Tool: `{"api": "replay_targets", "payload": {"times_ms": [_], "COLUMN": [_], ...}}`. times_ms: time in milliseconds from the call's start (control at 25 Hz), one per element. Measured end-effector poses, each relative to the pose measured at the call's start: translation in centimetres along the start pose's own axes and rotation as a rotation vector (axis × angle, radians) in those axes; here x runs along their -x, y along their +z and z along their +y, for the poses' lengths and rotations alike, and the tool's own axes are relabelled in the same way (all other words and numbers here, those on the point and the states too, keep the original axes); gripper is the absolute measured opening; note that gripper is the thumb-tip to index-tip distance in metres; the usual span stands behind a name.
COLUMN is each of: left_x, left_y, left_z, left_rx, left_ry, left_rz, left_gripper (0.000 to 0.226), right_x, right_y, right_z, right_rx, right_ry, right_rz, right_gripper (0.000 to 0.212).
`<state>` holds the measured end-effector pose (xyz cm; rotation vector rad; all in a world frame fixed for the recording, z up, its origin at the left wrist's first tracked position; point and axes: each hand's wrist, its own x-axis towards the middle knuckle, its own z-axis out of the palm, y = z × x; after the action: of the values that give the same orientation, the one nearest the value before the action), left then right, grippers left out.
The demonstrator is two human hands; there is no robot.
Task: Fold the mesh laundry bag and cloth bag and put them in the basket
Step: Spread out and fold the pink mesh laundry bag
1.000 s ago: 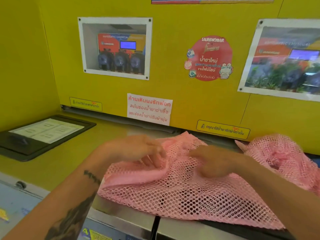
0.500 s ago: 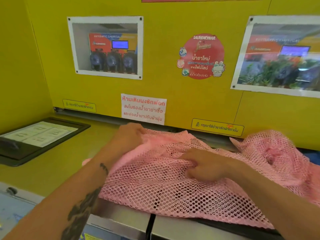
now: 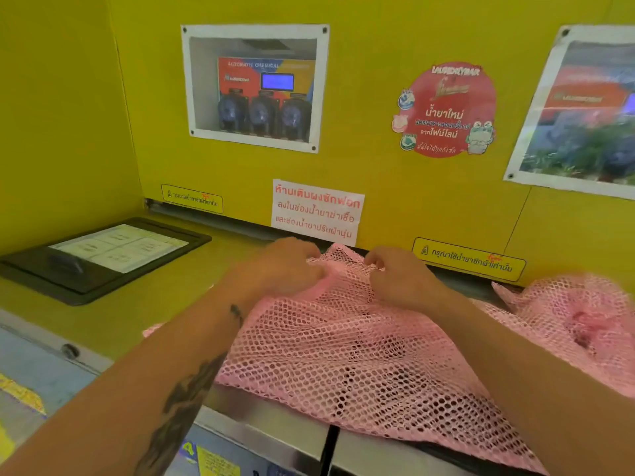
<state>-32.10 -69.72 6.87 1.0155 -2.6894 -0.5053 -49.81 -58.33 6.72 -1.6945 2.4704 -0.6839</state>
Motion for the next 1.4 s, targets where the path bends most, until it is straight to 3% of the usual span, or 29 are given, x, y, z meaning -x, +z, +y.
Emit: {"api": "replay_targets", "payload": {"times_ms": [80,160,320,400,480,600,720,840,920,1040,1160,1280,1400], "left_x": [0.7,1.1,2.5,3.7,4.8,5.1,4.1,2.0,0.4,-2.3,-4.3,-5.0,-5.4], "left_y": [2.5,3.0,-0.3,-0.7,0.1,-0.9,-2.7,-1.9,-0.5,2.3,5.0,4.7,4.0], "left_z": [-0.8,-2.7,-4.4,-5.1,-6.2,-7.0,-5.3,-2.0,-0.4,-0.8,-2.9,-3.8,-6.1], "left_rx": [-0.143,-0.254,-0.148,-0.152,-0.206,-0.129,-0.193,-0.25,-0.201,-0.135,-0.157,-0.183,-0.132], "left_ry": [-0.036,-0.041,-0.084,-0.128,-0.174,-0.256,-0.246,-0.158,-0.016,0.105,-0.023,-0.228,-0.359], "left_rz": [-0.297,-0.341,-0.267,-0.339,-0.434,-0.444,-0.392,0.021,0.198,0.126,-0.111,-0.209,-0.229], "left_gripper": [0.075,0.085,0.082,0.089,0.098,0.1,0.083,0.052,0.026,0.037,0.061,0.1,0.118], "right_x": [-1.3,-1.8,-3.0,-2.6,-1.6,1.0,2.4,2.4,2.6,3.7,5.4,5.8,6.2], "right_y": [1.4,2.5,2.2,1.9,1.9,2.3,0.5,-0.1,0.9,2.2,2.1,0.8,-0.6], "right_z": [0.2,1.2,1.8,0.2,-1.2,-1.2,-1.3,-1.3,-0.6,0.7,0.8,1.3,2.9], "right_rx": [0.058,0.171,0.378,0.424,0.313,0.285,0.054,0.092,0.226,0.352,0.415,0.372,0.353], "right_ry": [-0.025,-0.027,0.063,0.002,-0.117,-0.222,-0.204,-0.202,-0.154,-0.098,-0.077,-0.076,-0.028], "right_rz": [-0.242,-0.473,-0.336,-0.264,-0.37,-0.636,-0.532,-0.353,-0.411,-0.56,-0.589,-0.364,-0.128], "right_gripper": [0.051,0.075,0.085,0.084,0.083,0.072,0.059,0.062,0.071,0.076,0.076,0.08,0.079]}}
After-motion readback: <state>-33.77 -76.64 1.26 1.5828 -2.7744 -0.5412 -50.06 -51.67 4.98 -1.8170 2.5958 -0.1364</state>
